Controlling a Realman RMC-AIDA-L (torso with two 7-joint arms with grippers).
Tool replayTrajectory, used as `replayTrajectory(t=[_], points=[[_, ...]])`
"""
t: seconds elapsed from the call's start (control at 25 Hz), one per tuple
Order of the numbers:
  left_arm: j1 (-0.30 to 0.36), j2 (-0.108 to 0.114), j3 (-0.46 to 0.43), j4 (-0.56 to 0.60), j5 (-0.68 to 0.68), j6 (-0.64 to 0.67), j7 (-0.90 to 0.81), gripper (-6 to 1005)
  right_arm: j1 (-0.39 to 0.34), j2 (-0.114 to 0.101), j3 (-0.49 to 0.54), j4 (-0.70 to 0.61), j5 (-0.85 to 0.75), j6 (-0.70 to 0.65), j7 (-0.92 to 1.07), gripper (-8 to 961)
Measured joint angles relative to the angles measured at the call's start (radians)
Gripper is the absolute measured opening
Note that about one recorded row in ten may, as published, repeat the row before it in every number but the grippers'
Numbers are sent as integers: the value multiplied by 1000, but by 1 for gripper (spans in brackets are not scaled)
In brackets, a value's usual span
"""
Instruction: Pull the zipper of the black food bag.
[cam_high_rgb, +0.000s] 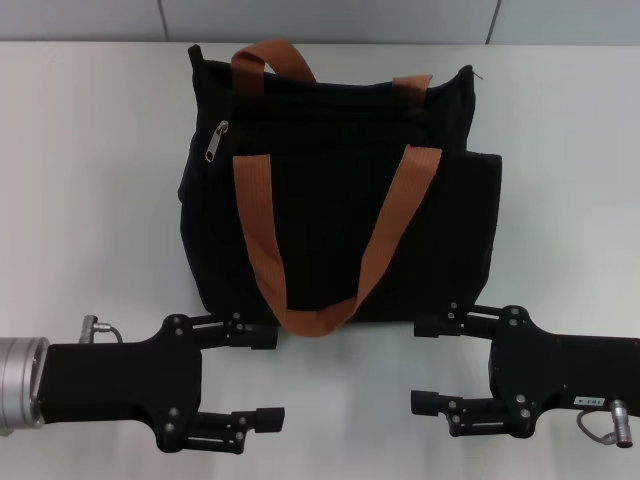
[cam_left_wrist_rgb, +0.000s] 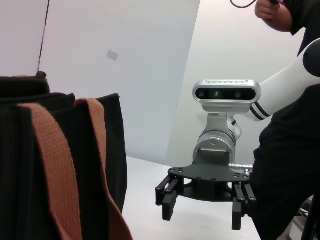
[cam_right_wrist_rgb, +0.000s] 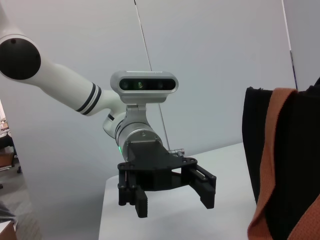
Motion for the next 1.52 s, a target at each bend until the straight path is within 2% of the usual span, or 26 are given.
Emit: replayTrajectory(t=[0.48,0.68,0.72,0.8,0.84,0.88,0.92,1.04,1.24,1.4,1.44,1.48,1.52], points=[[1,-3,0,-1,-3,0,-1,799,2,0,0,-3,0,0,0,773],[2,-13,-22,-1,-8,22,-1,798,2,0,0,-4,0,0,0,770],[1,-22,-65,-1,-9,46,8,798,2,0,0,-5,0,0,0,769],[1,-27,-88,0,-9,59,18,798,2,0,0,-7,0,0,0,768],[0,-43,-154,-1,-10,88,49,798,2,0,0,-7,0,0,0,768],[0,-43,-154,-1,-10,88,49,798,3,0,0,-8,0,0,0,767],[1,-80,-296,-2,-11,124,108,798,5,0,0,-8,0,0,0,766],[-2,-101,-424,-16,-16,140,146,798,11,-1,0,-8,0,4,0,765],[-22,-96,-603,-72,-83,155,155,798,13,-2,0,-8,0,12,0,762],[-25,-90,-645,-46,-93,98,148,799,15,-2,0,-9,0,14,0,759],[-26,-85,-648,-36,-92,73,142,799,15,-2,0,-9,0,14,0,759],[-32,-64,-641,-11,-76,-16,113,799,15,-2,0,-9,0,14,0,758],[-35,-52,-637,-5,-64,-57,97,799,16,-1,0,-9,0,14,0,758]])
